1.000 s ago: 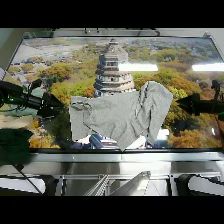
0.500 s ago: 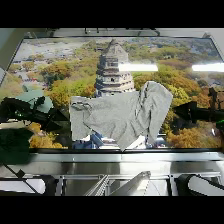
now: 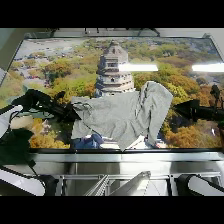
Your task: Fold the shirts.
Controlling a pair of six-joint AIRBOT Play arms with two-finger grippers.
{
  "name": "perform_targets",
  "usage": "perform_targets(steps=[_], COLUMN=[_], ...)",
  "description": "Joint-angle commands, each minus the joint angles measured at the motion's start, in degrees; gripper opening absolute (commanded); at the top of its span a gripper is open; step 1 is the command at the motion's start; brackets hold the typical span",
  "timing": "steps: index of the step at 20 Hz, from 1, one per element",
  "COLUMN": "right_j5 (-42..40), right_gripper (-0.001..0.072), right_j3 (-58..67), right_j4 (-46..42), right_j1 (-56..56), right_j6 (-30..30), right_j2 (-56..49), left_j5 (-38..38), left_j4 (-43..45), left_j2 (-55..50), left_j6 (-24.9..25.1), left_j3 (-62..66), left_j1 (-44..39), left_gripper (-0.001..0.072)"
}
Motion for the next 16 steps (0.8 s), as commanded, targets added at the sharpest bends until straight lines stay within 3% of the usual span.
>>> perform_targets(steps=[1,4,6,8,13,16], right_j5=[2.08,1.6,1.03,-1.86,-17.05,-21.9], right_gripper=[0.0358,0.0357,0.0358,0.036,0.0362,0.0362], right_j3=[-0.02,-0.02,-0.61,-3.76,-17.62,-18.82], right_j4=[-1.7,-8.68,-17.27,-21.68,-15.58,-7.43], right_j1=[-0.11,-1.77,-4.26,-4.83,4.22,13.33], right_j6=[1.29,8.07,17.03,22.14,22.36,21.05], right_j2=[0.35,0.35,0.35,0.48,0.37,-0.5], left_j5=[-1.05,1.53,2.93,4.24,4.81,4.87], left_j4=[1.68,1.97,1.92,1.92,1.92,1.97], left_j2=[-1.68,-1.57,-1.57,-1.57,-1.57,-1.57], left_j6=[0.13,0.15,0.15,0.61,1.11,2.1], left_j3=[1.57,1.57,1.57,1.57,1.6,1.57], left_j1=[-2.45,0.33,2.29,3.5,2.97,2.93], left_gripper=[0.0006,0.0009,0.0015,0.0015,0.0015,0.0015])
